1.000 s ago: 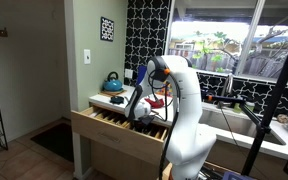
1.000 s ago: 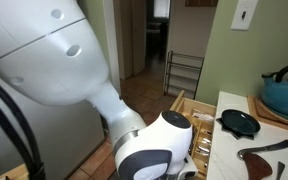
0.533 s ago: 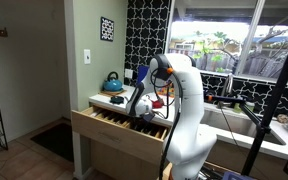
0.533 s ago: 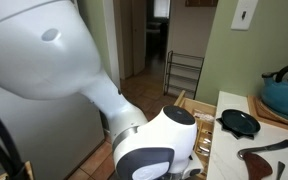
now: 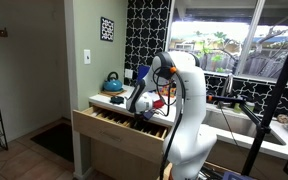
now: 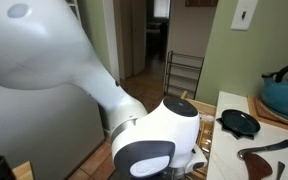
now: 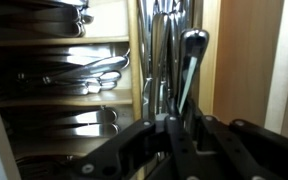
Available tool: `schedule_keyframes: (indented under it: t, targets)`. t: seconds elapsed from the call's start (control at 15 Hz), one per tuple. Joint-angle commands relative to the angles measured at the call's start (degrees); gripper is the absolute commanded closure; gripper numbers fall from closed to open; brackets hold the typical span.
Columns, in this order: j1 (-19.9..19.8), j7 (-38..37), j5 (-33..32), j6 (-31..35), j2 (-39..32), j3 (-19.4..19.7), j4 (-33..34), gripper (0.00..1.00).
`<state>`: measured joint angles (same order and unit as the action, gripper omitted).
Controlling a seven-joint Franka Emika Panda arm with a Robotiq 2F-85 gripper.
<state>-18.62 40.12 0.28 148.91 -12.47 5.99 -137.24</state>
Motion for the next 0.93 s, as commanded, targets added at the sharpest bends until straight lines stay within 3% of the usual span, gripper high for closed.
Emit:
schedule_keyframes:
  t: [0.0, 0.6, 0.87]
  targets:
    - [0.82, 0.38, 2.0, -1.87, -0.03, -0.33, -0.03, 0.97]
    - [3.54, -14.78, -0.69, -0.96, -1.45, 1.23, -0.57, 0.97]
    - [3.46, -17.45, -0.21, -0.45, -1.57, 1.24, -0.58, 0.97]
